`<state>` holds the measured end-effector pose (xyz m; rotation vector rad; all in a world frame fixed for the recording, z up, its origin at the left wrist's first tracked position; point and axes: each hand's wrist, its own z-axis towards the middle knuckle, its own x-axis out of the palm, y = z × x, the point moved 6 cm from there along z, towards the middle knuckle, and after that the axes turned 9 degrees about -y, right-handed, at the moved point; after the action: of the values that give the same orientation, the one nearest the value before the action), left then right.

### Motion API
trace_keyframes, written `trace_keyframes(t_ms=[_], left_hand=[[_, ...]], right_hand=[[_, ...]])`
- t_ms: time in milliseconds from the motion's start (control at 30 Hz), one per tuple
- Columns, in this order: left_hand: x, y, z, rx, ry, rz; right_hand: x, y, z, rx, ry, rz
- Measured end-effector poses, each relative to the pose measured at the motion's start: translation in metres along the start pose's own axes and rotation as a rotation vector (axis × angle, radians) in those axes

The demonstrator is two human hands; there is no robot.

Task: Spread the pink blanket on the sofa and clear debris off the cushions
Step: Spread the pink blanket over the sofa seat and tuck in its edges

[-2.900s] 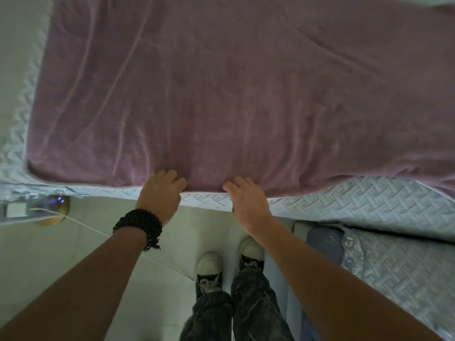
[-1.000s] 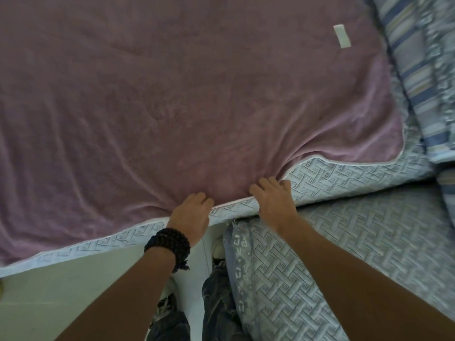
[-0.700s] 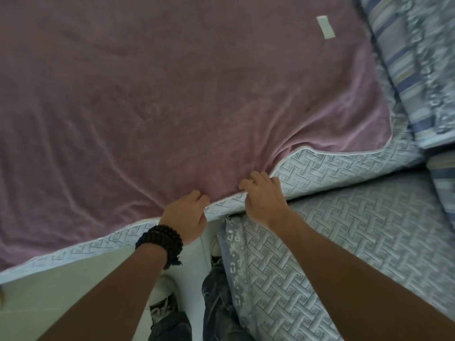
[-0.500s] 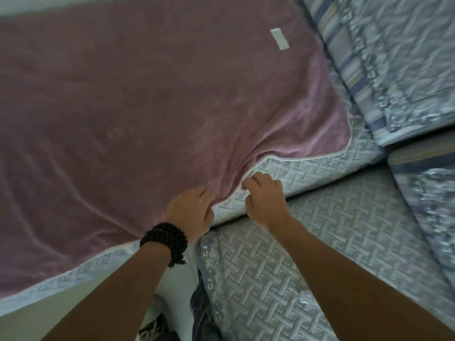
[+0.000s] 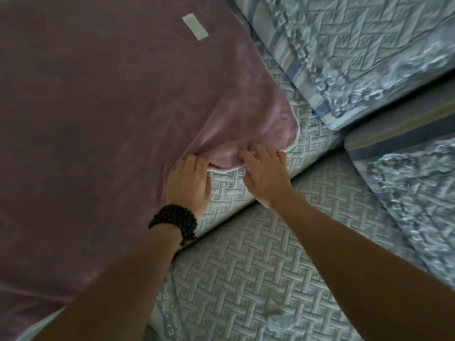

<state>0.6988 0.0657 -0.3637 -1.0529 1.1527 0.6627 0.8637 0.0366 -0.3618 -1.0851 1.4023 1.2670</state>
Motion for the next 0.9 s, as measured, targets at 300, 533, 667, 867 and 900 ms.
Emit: trace_keyframes(t_ms=[300,533,667,867,900], left_hand=[[0.022,-0.048,-0.031,0.163,0.198,-0.062],[0.030,-0.047,-0.014,0.155,0.188,-0.112],[0.019,-0.026,0.000,0.151,0.005,0.028],[0.040,-0.016,-0.007,0.199,0.139,0.214],[0.043,-0.016,-0.010,0.197,0.154,0.222]], right_hand=[[0.006,-0.041,0.005,0.125,-0.004,-0.074],[0.006,-0.044,-0.001,0.109,0.066,-0.024],[-0.001,-0.058,0.000,0.233,-0.044,0.060],[0.024,-0.081,-0.009,0.288,0.243,-0.056],[0.026,-0.082,-0.010,0.324,0.266,-0.056]])
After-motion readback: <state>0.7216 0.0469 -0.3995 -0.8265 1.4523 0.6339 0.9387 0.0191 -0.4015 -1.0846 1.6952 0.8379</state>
